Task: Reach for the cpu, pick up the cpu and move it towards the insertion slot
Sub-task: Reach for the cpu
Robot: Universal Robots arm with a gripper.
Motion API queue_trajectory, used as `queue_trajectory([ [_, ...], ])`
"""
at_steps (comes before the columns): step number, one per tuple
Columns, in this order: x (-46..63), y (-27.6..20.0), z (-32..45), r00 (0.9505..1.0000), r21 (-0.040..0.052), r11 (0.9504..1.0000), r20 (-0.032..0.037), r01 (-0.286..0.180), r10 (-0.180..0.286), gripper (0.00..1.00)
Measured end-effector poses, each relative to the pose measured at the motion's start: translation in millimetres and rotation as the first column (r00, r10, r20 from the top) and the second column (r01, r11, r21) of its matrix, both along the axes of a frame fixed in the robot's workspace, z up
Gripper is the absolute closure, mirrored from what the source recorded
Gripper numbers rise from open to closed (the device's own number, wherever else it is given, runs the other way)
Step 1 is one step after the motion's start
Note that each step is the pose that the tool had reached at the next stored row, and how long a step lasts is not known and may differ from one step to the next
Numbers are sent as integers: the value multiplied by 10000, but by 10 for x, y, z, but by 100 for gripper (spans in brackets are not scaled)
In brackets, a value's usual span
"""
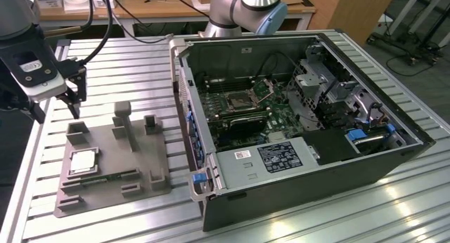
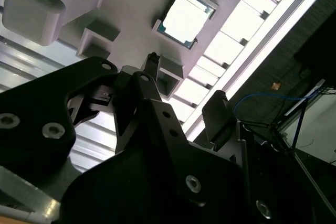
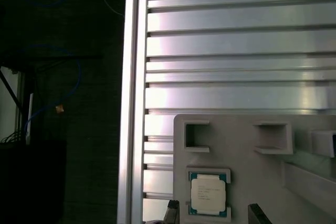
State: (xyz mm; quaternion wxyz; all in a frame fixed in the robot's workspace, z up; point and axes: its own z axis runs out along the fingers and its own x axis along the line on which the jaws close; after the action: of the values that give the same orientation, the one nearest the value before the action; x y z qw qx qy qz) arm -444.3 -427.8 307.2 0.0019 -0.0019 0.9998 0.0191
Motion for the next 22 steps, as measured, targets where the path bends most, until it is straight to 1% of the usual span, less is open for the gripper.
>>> queue_trajectory([
  [7, 0, -4, -94, 10000, 0, 10000, 1, 1, -1, 39],
  [22, 0, -12, -132, 10000, -12, 10000, 1, 0, 0, 39],
])
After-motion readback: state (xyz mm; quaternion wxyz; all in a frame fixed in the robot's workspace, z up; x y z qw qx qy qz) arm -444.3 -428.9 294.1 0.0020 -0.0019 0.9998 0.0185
